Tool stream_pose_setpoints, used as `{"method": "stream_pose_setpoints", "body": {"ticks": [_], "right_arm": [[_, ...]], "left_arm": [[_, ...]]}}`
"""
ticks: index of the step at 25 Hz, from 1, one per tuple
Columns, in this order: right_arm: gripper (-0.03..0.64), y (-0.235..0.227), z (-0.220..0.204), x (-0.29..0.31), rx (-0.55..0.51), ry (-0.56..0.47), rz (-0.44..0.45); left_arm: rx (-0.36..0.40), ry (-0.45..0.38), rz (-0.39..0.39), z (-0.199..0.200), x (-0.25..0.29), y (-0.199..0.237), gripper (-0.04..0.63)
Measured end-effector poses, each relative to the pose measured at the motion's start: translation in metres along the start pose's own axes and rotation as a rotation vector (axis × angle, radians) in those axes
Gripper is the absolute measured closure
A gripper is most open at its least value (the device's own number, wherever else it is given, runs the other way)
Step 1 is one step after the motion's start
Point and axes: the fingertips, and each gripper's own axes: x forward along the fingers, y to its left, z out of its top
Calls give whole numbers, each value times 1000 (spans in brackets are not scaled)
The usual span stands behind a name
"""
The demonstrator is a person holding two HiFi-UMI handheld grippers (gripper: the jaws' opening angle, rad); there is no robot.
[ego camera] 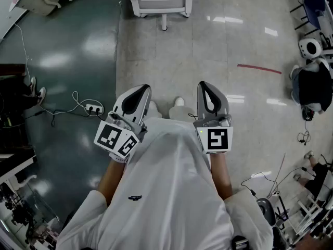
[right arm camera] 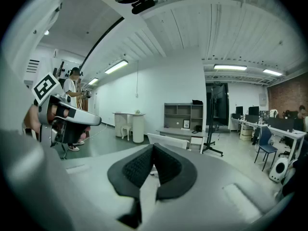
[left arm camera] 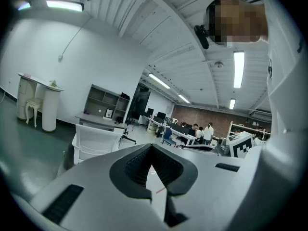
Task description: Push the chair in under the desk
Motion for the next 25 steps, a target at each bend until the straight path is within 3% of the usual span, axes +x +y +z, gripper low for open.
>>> {"method": "stream_pose_setpoints", "body": {"ticks": [8, 13, 20, 25], "right_arm": [[604, 18, 4, -18, 26, -17, 16], [604, 26, 17, -17, 90, -87, 46], [606, 14, 8, -8, 23, -54, 107], [604, 0, 6, 8, -19, -63, 101]], "left_arm": [[1, -22, 69, -12, -25, -4, 588], [-18, -50, 82, -8, -28, 3, 588], [35, -52, 89, 7, -10, 6, 588], [44, -21, 100, 7, 2, 10, 588]]}}
